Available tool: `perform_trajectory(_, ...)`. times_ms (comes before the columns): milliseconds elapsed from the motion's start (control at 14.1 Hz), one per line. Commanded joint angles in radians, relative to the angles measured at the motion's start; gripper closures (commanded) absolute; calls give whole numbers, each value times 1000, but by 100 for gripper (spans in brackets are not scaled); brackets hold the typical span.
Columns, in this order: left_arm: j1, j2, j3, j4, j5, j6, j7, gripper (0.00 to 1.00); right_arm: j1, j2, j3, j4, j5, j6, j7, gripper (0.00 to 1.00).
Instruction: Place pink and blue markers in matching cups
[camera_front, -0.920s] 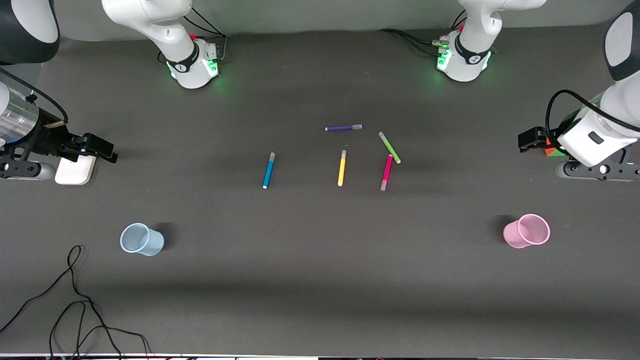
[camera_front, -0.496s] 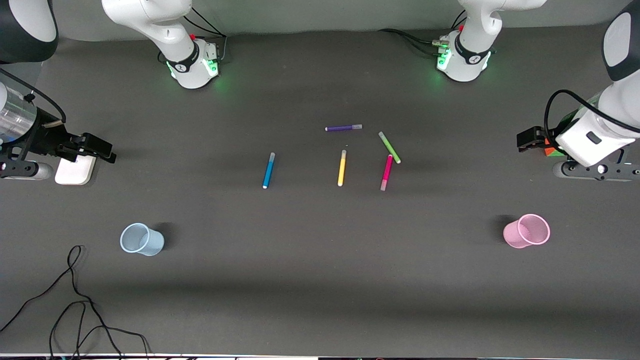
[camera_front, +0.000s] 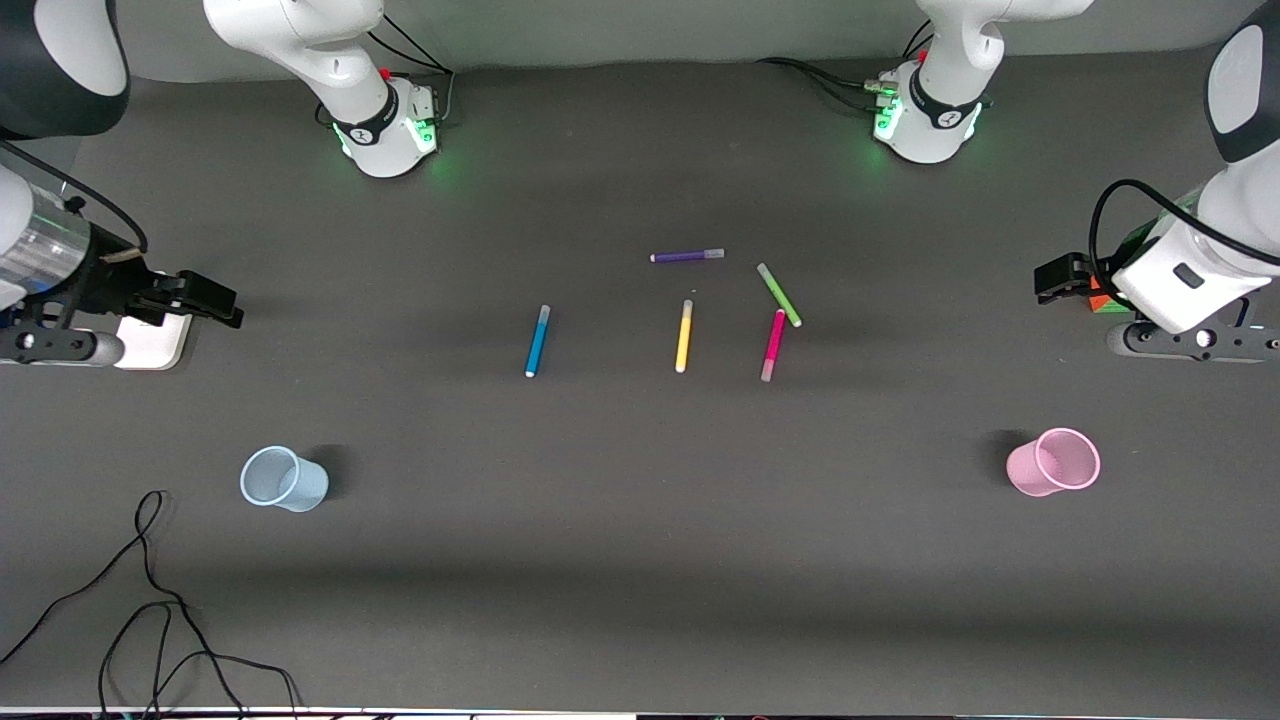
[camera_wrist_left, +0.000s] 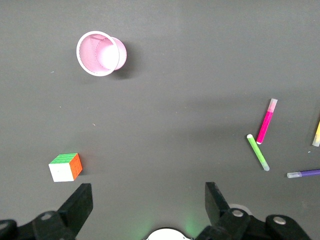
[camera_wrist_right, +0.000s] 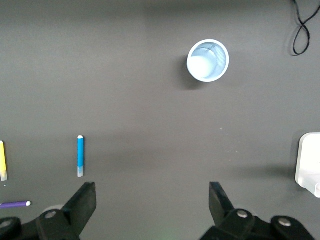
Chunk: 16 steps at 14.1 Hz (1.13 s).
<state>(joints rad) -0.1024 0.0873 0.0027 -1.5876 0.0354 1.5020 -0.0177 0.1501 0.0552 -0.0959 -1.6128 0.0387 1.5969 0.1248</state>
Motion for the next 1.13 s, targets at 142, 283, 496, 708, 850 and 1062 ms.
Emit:
perform_trajectory(142, 4, 0, -1, 8, 9, -17, 2, 0, 9, 37, 1, 25, 18, -15, 21, 0)
perform_trajectory(283, 3, -1, -1, 8, 9, -19, 2, 0, 37, 69, 1, 30, 32, -15, 22, 0)
perform_trajectory(496, 1, 0, -1, 6, 9, -19, 2, 0, 75, 147, 1, 71, 63, -15, 44, 0)
perform_trajectory(708, 4, -4, -1, -9, 9, -23, 2, 0, 140, 228, 1, 74, 79, -15, 74, 1)
perform_trajectory(850, 6, -6, 2, -20, -5, -19, 2, 0, 173, 290, 1, 86, 145, -15, 102, 1)
perform_trajectory(1062, 4, -6, 2, -20, -9, -22, 2, 0, 221, 403, 1, 96, 220, -14, 110, 1)
